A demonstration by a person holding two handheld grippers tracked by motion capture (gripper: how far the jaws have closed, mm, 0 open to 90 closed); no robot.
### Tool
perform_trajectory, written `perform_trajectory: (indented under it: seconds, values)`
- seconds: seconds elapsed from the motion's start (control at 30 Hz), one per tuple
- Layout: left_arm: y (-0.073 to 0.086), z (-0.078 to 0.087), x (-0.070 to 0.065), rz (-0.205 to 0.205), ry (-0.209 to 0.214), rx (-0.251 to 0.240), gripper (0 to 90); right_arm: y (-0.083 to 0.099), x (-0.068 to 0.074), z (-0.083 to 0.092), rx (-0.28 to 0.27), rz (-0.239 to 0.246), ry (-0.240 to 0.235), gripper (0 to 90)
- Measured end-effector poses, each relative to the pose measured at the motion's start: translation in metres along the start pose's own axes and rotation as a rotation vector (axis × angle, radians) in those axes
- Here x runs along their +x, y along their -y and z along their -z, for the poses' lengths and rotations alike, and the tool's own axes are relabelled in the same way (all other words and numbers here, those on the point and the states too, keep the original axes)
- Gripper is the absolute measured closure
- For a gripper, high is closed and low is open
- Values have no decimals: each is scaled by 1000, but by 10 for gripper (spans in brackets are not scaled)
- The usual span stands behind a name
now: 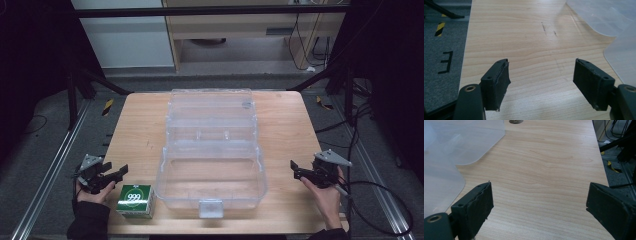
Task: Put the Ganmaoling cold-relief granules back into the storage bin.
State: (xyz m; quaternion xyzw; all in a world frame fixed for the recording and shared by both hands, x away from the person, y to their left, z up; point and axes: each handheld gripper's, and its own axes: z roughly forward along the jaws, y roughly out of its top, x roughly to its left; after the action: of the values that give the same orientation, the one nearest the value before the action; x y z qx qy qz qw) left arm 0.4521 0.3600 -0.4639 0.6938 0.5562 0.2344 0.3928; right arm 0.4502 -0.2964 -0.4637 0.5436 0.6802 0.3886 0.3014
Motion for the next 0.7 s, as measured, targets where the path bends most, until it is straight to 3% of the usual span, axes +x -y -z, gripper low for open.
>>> perform_trajectory:
  seconds: [0.27, 0.4, 0.43, 0.47, 0.7]
  values:
    - [-13, 8, -6, -51, 57, -16, 275, 0, 2, 1, 8, 22, -9, 63]
    - [-23, 13, -12, -107, 116, 1, 270, 0, 2, 4, 8, 22, 0, 61]
    - [-23, 13, -12, -107, 116, 1, 265, 0, 2, 4, 8, 22, 0, 61]
    - [-26, 16, -15, -143, 128, 7, 263, 0, 2, 6, 4, 26, 1, 61]
    - [-32, 23, -19, -221, 181, 49, 249, 1, 3, 6, 5, 33, 1, 55]
